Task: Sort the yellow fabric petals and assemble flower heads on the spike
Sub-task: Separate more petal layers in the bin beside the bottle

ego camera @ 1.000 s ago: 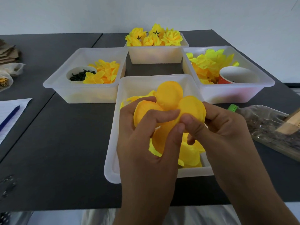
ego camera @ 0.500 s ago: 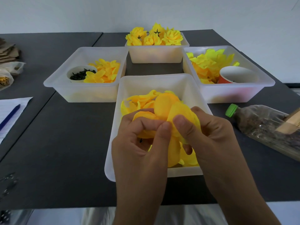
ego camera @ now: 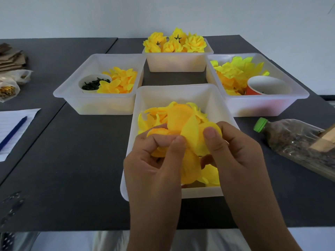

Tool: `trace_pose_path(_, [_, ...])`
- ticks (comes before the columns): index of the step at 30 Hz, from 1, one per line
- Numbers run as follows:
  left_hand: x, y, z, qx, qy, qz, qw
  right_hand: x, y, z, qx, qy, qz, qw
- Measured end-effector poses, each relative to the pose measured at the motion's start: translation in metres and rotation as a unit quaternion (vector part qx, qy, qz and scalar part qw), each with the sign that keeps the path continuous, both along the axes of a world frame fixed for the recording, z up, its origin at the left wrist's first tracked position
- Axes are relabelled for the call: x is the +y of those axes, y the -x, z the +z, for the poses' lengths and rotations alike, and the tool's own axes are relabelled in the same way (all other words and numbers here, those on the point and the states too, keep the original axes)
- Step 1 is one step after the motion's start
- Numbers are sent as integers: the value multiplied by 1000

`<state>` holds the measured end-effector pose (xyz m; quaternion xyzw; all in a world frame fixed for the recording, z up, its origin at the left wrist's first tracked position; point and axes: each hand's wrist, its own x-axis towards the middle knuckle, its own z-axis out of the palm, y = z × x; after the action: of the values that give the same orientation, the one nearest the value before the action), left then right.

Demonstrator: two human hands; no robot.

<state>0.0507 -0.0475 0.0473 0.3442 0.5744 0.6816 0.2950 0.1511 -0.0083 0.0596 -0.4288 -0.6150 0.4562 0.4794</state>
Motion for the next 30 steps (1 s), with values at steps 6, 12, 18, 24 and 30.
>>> trace_pose_path(6, [-2, -11, -2, 308, 36, 72, 948, -1, -3, -5, -71, -46, -51, 995])
trace_pose_path(12, [-4, -6, 7, 332, 20, 55, 941, -10, 3, -9, -172, -258, -141, 940])
trace_pose_path(18, [-4, 8, 9, 256, 39, -6, 966, -11, -2, -14, -185, -295, -160, 924])
trace_pose_path(24, [2, 3, 2, 172, 30, -30, 984, -14, -6, -18, -178, -312, -165, 919])
trace_pose_path(30, [2, 0, 1, 42, -5, -91, 995, -13, -6, -16, -171, -306, -170, 921])
